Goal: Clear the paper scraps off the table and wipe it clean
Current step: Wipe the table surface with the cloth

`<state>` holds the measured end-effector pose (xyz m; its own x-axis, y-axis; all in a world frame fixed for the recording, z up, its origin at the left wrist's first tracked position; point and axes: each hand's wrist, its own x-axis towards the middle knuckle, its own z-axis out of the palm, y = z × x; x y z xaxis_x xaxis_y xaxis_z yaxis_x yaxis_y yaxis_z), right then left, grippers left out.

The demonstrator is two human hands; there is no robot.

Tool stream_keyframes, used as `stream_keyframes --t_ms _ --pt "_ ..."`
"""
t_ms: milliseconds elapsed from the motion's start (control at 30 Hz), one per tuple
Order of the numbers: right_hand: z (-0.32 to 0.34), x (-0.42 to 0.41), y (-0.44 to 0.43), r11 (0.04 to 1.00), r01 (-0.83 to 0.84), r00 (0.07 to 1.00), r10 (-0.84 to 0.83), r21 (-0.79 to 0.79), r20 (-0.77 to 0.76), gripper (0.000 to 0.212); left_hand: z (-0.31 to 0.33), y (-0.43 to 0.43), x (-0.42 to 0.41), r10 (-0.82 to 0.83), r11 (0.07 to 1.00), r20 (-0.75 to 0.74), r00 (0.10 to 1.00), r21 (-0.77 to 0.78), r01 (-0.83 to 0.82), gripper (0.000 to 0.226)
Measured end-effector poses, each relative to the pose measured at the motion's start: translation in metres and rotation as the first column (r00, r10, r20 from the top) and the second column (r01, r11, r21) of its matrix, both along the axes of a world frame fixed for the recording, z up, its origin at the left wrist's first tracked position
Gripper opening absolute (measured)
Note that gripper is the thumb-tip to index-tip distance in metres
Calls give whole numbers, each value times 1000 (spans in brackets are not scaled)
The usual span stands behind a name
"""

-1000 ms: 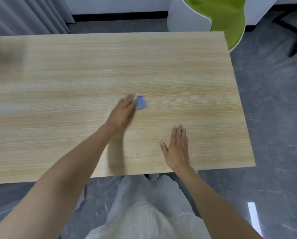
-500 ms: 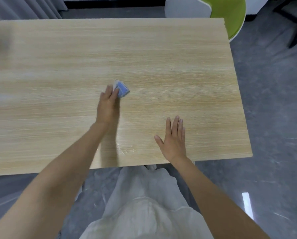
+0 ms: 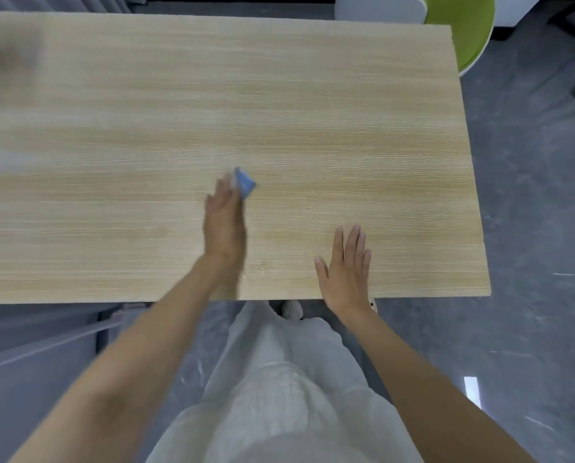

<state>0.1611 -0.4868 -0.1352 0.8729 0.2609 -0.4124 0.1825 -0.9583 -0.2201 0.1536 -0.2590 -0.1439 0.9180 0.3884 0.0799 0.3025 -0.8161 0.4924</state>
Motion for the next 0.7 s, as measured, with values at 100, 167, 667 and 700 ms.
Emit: stream_keyframes --t_ms 100,167,667,700 --pt "-2 -5 -4 999 23 999 -22 -28 35 66 8 -70 -18 -410 906 16 912 -108 409 41" --pt "-1 -5 -5 999 1 999 1 -48 44 65 0 -60 -25 -715 696 19 699 105 710 44" --pt "3 3 -20 997 -40 999 41 68 -9 55 -19 -29 -38 -704 702 3 710 148 696 46" --pt "3 2 -20 997 -37 999 38 68 -11 56 -21 -8 -38 -641 759 1 768 150 634 50"
